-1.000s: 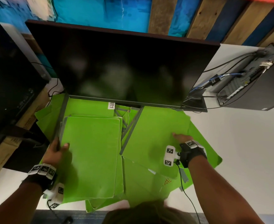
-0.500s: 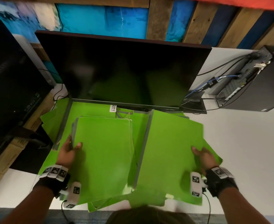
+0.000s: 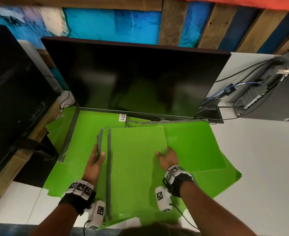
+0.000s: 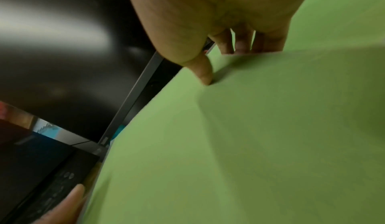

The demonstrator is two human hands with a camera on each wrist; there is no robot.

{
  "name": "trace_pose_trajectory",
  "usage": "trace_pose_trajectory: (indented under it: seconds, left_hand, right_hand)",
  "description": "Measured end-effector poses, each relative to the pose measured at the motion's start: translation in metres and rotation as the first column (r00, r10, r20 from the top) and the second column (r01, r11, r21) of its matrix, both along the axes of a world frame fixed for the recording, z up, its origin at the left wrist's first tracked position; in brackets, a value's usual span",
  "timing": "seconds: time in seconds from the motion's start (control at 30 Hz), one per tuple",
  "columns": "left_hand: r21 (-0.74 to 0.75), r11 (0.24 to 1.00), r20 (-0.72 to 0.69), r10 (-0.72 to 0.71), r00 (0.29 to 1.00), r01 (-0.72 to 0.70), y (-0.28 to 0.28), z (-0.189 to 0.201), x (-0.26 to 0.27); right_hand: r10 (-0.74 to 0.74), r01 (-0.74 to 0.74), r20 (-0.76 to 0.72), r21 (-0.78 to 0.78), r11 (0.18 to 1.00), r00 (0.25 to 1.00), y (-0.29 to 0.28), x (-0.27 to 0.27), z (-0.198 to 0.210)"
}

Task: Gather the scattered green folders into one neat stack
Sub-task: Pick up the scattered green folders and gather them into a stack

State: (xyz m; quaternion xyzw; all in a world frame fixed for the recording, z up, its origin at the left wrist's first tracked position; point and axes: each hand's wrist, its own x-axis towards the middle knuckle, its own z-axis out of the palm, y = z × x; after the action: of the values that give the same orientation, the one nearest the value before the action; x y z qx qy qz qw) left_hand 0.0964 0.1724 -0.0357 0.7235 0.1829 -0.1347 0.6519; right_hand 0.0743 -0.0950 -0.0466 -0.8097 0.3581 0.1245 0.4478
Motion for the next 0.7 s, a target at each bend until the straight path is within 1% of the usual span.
trace_pose_trajectory:
  seconds: [0.1,0.17,0.23,0.37,0.43,0.5,0.53,0.57,0.6,0.67,0.7]
  left_hand:
    - [-0.028,1.000,-0.011,0.006,1.000,-0.006,0.007,-0.012,0.001]
    - [-0.041,0.999,-0.026,0.022,0.999,-0.023,0.011,-0.015,0.002]
    - [-0.062,0.997,-0.036,0.039,0.999,-0.041,0.014,-0.016,0.002]
    - [-0.066,0.998,-0.010,0.012,1.000,-0.012,0.013,-0.010,0.000]
    - [0.015,1.000,-0.018,0.023,1.000,-0.023,0.011,-0.010,0.001]
    - [0.152,0.988,-0.071,0.050,0.996,-0.039,0.015,-0.011,0.004]
    - [0.205,0.979,-0.077,0.035,0.996,-0.018,0.020,-0.013,0.005]
    - [0.238,0.971,-0.079,-0.002,0.997,0.021,0.025,-0.016,0.007]
    - [0.252,0.967,-0.075,-0.026,0.997,0.044,0.031,-0.017,0.011]
    - [0.237,0.971,-0.068,-0.029,0.997,0.044,0.043,-0.021,0.019]
    - [0.220,0.975,-0.067,-0.025,0.997,0.039,0.047,-0.021,0.023]
  right_hand:
    - [0.051,-0.060,-0.095,-0.085,0.995,0.994,0.022,0.010,-0.001]
    - [0.054,-0.071,-0.143,-0.115,0.991,0.988,0.028,0.015,-0.001]
    - [0.056,-0.075,-0.141,-0.132,0.988,0.988,0.031,0.017,0.001]
    - [0.029,-0.046,-0.150,-0.107,0.993,0.988,0.039,0.015,0.005]
    - [0.034,-0.043,-0.139,-0.065,0.997,0.990,0.040,0.021,0.007]
    - [0.101,-0.104,-0.098,-0.018,0.994,0.990,0.036,0.026,0.007]
    - [0.164,-0.166,-0.077,-0.029,0.986,0.983,0.031,0.026,0.008]
    - [0.216,-0.222,-0.075,-0.073,0.972,0.973,0.024,0.024,0.010]
    - [0.226,-0.234,-0.069,-0.148,0.961,0.972,0.013,0.019,0.011]
    - [0.080,-0.103,-0.096,-0.261,0.960,0.992,-0.016,0.007,0.011]
    - [-0.024,-0.016,-0.137,-0.286,0.958,0.990,-0.034,-0.003,0.010]
